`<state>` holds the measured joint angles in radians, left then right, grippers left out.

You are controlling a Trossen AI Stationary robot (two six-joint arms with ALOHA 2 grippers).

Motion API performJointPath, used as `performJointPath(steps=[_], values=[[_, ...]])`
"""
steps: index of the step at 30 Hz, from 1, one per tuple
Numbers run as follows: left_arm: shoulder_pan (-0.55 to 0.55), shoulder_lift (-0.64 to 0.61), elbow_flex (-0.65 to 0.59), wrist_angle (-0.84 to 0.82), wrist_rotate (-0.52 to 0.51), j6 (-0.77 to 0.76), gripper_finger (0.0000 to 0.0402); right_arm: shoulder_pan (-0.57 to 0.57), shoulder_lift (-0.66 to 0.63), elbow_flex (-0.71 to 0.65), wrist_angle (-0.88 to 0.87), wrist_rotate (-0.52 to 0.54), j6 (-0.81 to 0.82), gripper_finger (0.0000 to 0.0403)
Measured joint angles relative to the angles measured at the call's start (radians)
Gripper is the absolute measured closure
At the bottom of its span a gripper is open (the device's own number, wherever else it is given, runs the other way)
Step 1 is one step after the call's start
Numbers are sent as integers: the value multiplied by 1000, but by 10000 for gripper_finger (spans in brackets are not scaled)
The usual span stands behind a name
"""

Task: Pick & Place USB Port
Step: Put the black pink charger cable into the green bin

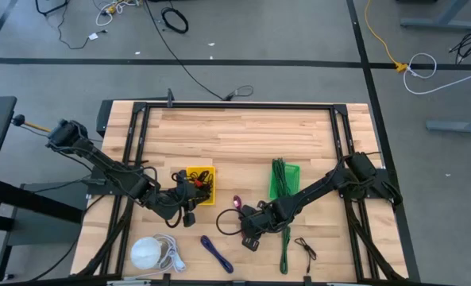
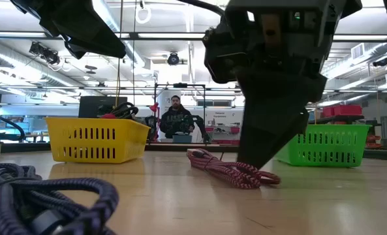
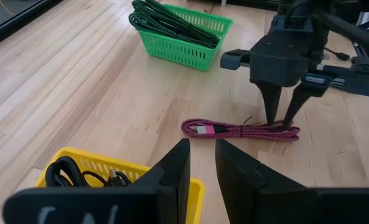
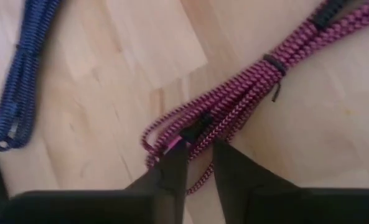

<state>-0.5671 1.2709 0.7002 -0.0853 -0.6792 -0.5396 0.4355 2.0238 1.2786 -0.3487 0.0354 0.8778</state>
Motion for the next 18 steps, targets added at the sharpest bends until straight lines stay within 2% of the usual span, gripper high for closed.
performJointPath(steps=[5,18], values=[[0,0,0,0,0,0,321,0,0,-1,-34,0,-24,393],[0,0,0,0,0,0,321,8,-78,-2,-31,44,-56,402]])
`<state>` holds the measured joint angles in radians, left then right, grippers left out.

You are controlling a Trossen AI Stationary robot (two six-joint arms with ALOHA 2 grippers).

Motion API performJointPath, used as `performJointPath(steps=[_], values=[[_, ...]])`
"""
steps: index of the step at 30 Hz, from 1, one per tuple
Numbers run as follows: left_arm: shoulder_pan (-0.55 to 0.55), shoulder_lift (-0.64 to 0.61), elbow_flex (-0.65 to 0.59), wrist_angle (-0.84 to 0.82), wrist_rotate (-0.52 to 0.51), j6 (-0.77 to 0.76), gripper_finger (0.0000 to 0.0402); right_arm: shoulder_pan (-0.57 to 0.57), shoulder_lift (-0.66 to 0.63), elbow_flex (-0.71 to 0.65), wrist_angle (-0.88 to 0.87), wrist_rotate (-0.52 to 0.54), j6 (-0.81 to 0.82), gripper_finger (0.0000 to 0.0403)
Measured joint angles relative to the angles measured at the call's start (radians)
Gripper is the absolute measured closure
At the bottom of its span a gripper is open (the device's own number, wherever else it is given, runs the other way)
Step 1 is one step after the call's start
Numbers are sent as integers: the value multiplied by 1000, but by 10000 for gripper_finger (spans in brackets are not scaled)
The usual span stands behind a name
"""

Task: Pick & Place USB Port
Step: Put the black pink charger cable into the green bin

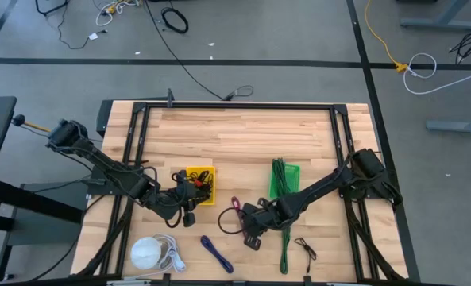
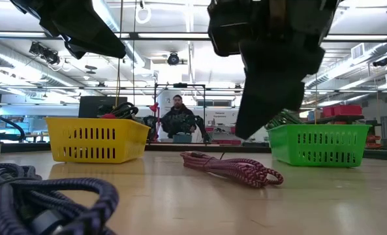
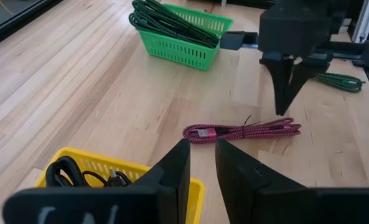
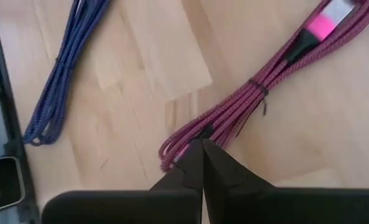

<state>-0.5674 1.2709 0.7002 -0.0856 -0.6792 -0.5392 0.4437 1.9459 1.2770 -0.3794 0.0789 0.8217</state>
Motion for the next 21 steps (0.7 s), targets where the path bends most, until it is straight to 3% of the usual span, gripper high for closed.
performJointPath(steps=[7,21], values=[[0,0,0,0,0,0,321,25,10,0,20,-45,44,386],[0,0,0,0,1,0,321,27,31,1,74,18,42,259]])
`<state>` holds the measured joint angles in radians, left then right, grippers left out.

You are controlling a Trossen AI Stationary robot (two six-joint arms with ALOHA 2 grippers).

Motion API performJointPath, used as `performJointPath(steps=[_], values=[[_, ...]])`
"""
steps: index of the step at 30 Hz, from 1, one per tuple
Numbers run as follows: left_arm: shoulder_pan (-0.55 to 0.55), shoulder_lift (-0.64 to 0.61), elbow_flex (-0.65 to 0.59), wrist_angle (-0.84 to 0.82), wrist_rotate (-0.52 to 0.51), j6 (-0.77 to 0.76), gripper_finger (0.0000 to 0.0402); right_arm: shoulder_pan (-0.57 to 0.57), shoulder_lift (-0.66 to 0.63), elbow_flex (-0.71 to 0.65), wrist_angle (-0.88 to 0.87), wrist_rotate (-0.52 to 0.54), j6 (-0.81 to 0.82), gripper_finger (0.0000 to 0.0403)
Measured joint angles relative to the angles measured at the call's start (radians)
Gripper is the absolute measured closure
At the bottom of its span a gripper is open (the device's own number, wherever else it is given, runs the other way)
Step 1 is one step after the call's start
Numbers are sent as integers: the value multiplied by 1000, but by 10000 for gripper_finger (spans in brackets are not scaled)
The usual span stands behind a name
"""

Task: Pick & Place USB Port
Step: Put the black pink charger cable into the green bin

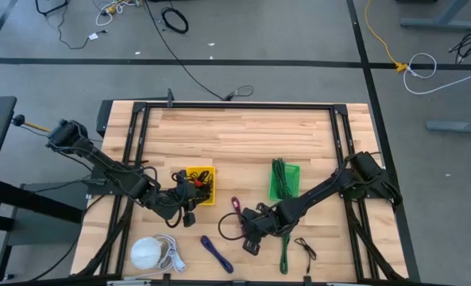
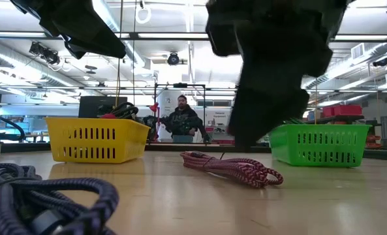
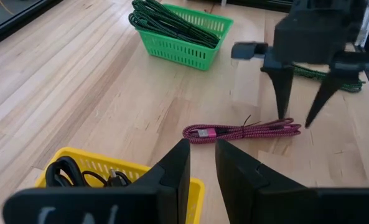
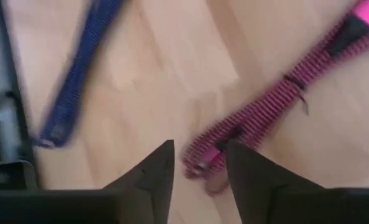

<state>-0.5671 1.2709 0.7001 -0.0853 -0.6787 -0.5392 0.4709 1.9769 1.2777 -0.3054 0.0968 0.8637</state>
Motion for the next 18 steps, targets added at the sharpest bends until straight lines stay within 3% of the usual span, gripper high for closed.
performJointPath(steps=[6,18], values=[[0,0,0,2,0,0,321,-8,33,0,45,-9,-7,243],[0,0,0,-3,3,-1,321,-24,58,2,39,-26,4,249]])
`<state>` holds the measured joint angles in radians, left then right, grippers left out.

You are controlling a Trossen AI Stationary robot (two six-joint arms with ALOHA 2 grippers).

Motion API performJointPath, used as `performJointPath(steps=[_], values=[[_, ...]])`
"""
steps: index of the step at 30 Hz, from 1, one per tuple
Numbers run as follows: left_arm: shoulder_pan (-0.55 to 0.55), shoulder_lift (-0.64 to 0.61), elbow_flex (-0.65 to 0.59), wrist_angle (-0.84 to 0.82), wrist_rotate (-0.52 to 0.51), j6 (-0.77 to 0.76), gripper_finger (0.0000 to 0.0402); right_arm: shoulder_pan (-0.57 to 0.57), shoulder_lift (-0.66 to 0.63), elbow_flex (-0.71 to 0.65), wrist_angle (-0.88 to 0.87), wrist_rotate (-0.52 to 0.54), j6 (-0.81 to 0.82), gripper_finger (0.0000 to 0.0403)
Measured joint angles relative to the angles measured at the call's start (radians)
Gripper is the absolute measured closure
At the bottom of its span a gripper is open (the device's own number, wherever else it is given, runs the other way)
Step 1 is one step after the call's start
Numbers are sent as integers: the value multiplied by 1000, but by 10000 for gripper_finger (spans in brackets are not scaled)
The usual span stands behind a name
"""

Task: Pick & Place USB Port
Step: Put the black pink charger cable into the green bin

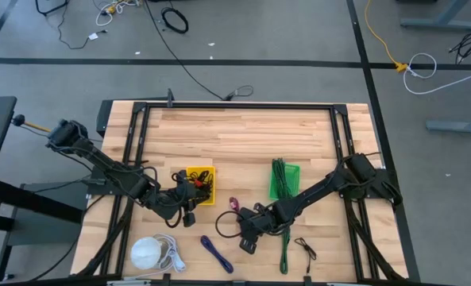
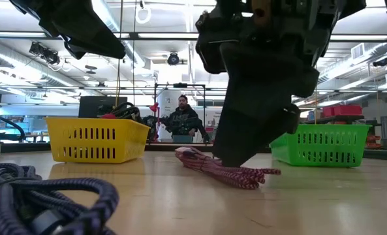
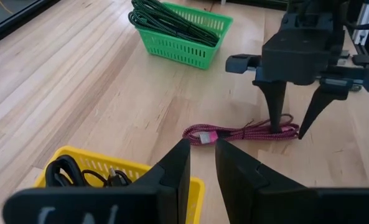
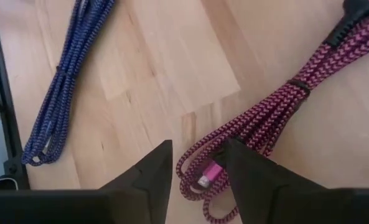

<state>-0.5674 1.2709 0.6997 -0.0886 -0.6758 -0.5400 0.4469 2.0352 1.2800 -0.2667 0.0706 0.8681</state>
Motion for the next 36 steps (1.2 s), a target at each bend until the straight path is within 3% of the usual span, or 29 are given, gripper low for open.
performJointPath(steps=[13,21,28,36], values=[[0,0,0,-3,0,0,321,-5,1,0,-54,1,-37,302],[0,0,0,-4,0,0,321,-8,14,0,-59,-2,-27,394],[0,0,0,-5,0,0,321,-7,-11,-5,-26,-3,-64,401],[0,0,0,-5,0,0,321,10,-81,44,-150,78,-79,402]])
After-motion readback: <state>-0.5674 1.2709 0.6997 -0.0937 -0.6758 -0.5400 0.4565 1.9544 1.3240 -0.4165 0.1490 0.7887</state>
